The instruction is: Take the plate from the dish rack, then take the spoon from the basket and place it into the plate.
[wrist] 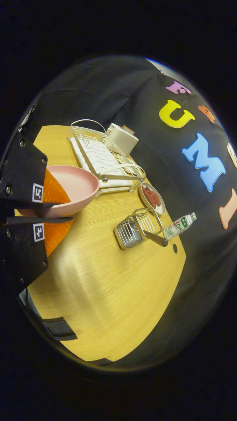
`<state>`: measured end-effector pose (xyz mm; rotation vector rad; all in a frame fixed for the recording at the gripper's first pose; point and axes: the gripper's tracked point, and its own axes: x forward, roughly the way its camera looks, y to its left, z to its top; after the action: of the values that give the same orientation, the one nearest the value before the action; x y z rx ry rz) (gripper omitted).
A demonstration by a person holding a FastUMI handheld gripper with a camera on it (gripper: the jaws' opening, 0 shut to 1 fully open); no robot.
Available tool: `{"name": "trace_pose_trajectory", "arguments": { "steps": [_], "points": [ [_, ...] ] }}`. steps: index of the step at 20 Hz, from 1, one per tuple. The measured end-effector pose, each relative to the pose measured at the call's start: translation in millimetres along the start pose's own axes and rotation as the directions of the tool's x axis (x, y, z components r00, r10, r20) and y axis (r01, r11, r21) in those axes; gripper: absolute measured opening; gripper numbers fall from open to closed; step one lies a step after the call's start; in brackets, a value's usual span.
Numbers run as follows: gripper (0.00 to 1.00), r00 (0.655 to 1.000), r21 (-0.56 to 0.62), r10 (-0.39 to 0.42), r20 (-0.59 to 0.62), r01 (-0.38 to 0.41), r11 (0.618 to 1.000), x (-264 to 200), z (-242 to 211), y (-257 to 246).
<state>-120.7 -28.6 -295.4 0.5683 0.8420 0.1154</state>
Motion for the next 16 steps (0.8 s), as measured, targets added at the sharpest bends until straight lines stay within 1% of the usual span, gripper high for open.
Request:
{"name": "trace_pose_trajectory", "arguments": {
  "steps": [4, 8, 11, 13, 14, 15, 16],
  "points": [
    [0.09, 0.998, 0.029, 0.052, -0.044, -0.051, 0.998, 21.5, -13.4, 2.0],
    [0.09, 0.994, 0.023, 0.060, -0.090, -0.059, 0.998, 36.0, -28.2, -0.4],
    [0.09, 0.992, 0.019, 0.073, -0.099, -0.072, 0.997, 45.5, -31.7, -0.8],
    [0.14, 0.993, 0.024, 0.069, -0.094, -0.067, 0.997, 44.7, -26.5, -1.7],
    [0.18, 0.996, 0.005, 0.053, -0.077, -0.053, 0.999, 46.6, -22.6, -7.8],
    [0.19, 0.997, -0.011, 0.055, -0.060, -0.056, 0.998, 44.1, -15.5, -8.3],
    [0.31, 0.999, -0.043, 0.031, -0.038, -0.033, 0.999, 34.9, -7.9, -13.0]
  ]
}}
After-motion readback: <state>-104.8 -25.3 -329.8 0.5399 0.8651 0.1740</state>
